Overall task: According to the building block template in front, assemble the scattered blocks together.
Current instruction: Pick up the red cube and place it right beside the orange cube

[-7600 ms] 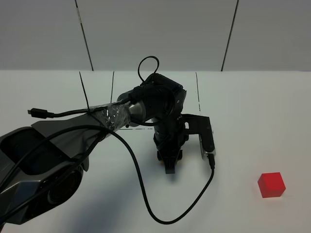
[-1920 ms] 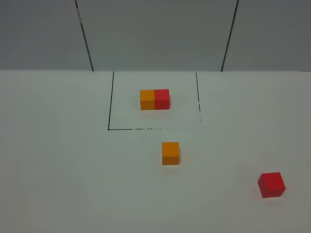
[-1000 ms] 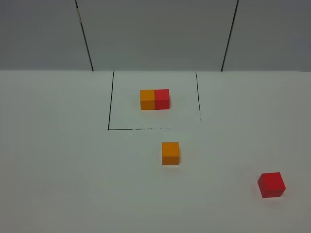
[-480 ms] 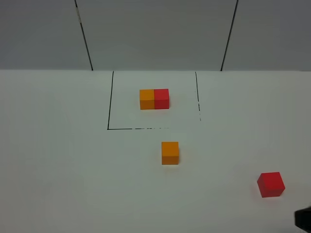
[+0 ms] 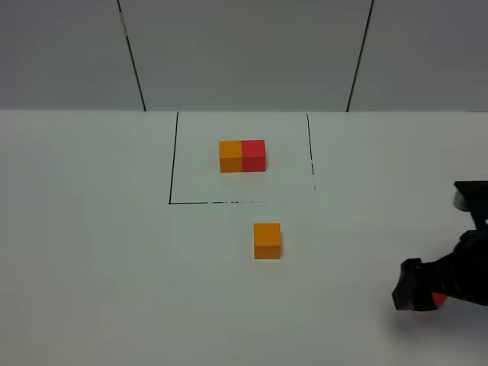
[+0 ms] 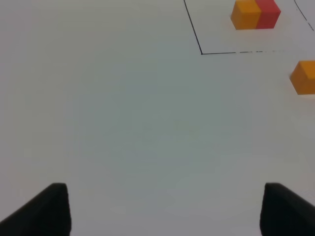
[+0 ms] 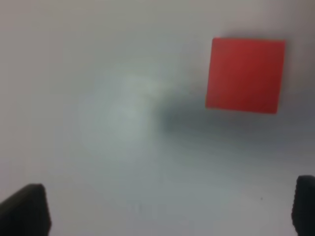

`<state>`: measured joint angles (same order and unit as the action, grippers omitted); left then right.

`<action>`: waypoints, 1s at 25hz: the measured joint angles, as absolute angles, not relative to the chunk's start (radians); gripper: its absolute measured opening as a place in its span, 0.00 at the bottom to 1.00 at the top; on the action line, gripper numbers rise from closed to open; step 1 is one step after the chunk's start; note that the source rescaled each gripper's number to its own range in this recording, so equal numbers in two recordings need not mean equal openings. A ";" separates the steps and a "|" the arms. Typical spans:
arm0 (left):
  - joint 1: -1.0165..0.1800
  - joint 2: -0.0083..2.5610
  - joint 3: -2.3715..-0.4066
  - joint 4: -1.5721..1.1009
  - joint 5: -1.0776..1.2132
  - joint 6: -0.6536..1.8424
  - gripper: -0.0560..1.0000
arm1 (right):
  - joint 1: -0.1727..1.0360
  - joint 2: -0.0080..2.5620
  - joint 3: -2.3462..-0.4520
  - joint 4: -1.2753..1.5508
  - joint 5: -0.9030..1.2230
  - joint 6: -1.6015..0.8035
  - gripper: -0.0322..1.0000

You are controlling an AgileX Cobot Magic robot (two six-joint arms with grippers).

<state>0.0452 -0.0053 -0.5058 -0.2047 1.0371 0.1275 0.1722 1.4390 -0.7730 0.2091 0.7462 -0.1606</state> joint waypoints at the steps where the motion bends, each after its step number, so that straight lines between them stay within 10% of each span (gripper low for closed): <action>1: 0.045 -0.005 -0.506 -0.205 1.037 0.128 0.67 | 0.187 1.474 -0.788 0.184 0.736 -0.136 0.98; 25: 0.045 -0.005 -0.506 -0.205 1.037 0.128 0.67 | 0.214 1.825 -0.836 0.113 0.523 -0.025 0.83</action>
